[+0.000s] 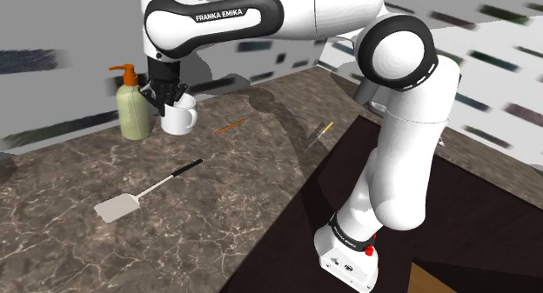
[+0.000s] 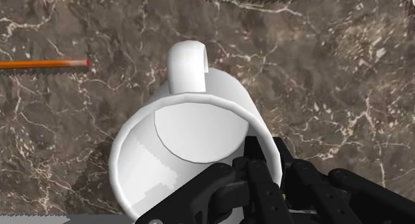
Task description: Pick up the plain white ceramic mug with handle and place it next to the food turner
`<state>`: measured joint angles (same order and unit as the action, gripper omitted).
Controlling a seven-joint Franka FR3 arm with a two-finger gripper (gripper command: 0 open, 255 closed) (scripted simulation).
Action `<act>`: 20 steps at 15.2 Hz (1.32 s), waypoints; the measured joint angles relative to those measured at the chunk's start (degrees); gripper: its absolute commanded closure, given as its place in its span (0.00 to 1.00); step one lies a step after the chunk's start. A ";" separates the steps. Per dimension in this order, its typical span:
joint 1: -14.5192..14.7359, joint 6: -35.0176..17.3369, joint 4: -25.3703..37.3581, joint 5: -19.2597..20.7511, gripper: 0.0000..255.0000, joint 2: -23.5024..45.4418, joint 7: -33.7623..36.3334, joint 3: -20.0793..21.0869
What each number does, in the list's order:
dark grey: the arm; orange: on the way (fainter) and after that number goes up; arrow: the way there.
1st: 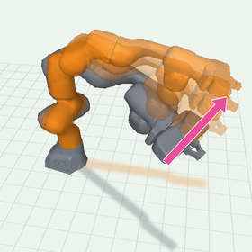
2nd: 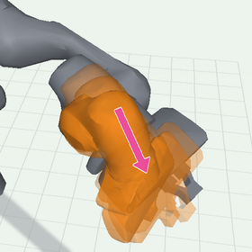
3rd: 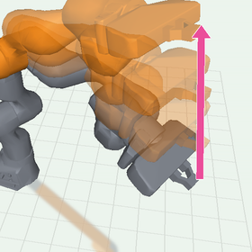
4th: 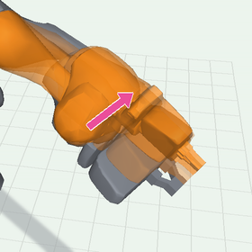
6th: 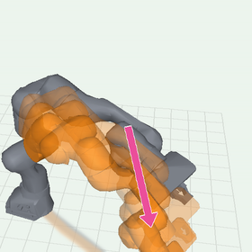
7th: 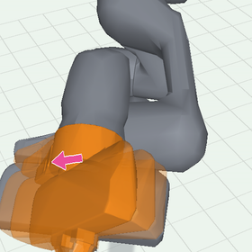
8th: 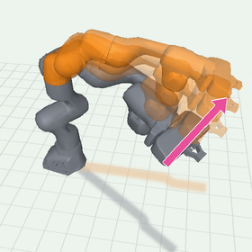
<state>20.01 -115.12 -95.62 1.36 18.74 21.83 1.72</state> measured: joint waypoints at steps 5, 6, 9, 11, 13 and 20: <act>-0.03 -3.43 -2.26 0.06 1.00 1.16 0.01 -0.04; 0.00 -4.09 -2.60 0.09 1.00 1.48 0.07 -0.03; 0.02 -5.89 -3.50 0.13 1.00 2.39 0.14 -0.04; 0.00 -6.35 -3.77 0.14 1.00 2.56 0.12 -0.06; 0.02 -6.51 -3.92 0.15 1.00 2.58 0.15 -0.05; 0.01 -6.60 -3.98 0.15 0.00 2.56 0.14 -0.06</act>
<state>20.03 -121.72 -99.60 1.51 21.30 21.97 1.67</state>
